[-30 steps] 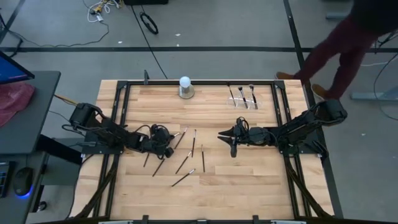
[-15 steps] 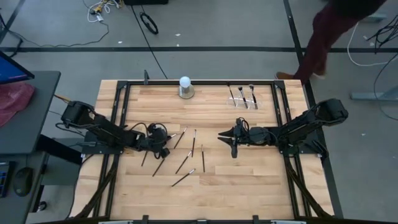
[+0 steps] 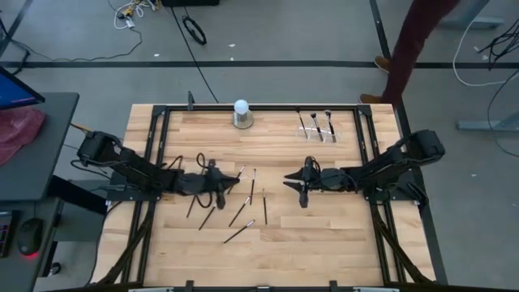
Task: Put items in baskets/containers
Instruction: Put the silver eyeshadow brush into the transparent organizer
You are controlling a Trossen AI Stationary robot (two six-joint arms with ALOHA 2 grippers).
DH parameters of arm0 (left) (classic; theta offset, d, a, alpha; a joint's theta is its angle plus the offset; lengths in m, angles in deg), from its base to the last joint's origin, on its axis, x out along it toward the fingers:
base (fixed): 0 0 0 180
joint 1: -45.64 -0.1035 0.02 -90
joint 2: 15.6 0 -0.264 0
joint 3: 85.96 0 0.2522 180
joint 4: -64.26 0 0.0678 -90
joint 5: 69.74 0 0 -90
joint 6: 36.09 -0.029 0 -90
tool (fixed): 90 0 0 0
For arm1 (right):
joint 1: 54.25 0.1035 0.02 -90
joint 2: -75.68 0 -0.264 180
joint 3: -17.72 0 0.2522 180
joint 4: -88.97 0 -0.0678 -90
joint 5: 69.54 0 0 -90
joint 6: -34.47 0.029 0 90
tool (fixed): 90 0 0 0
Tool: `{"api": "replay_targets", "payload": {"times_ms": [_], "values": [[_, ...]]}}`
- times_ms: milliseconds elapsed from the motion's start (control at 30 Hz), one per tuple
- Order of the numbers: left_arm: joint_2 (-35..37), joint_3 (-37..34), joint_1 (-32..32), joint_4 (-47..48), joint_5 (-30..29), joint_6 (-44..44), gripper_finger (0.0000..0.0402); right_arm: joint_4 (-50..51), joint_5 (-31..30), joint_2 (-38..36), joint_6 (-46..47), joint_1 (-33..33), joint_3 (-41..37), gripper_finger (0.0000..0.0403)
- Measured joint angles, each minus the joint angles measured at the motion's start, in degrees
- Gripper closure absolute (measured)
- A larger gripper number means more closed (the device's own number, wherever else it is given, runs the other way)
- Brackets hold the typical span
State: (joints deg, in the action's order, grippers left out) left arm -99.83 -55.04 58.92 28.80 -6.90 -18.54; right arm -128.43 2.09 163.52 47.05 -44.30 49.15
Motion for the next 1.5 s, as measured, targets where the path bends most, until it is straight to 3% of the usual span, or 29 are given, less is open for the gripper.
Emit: {"api": "replay_targets", "payload": {"times_ms": [233,467,633,1500], "values": [[-1.5,6.0,0.1,-3.1,6.9,-4.0,0.0389,-22.4,5.6,13.9,-4.6,0.0,2.6,0.0218],[-6.6,13.3,0.1,-2.8,7.5,-10.3,0.0389,-30.7,8.0,21.1,-8.6,2.0,11.5,0.0186],[-6.6,14.5,0.1,-3.5,7.4,-11.8,0.0388,-32.0,3.7,20.4,-8.5,2.4,12.0,0.0201],[-6.5,15.5,0.1,-4.0,7.3,-12.9,0.0388,-34.1,4.0,20.4,-7.4,2.5,14.6,0.0337]]}}
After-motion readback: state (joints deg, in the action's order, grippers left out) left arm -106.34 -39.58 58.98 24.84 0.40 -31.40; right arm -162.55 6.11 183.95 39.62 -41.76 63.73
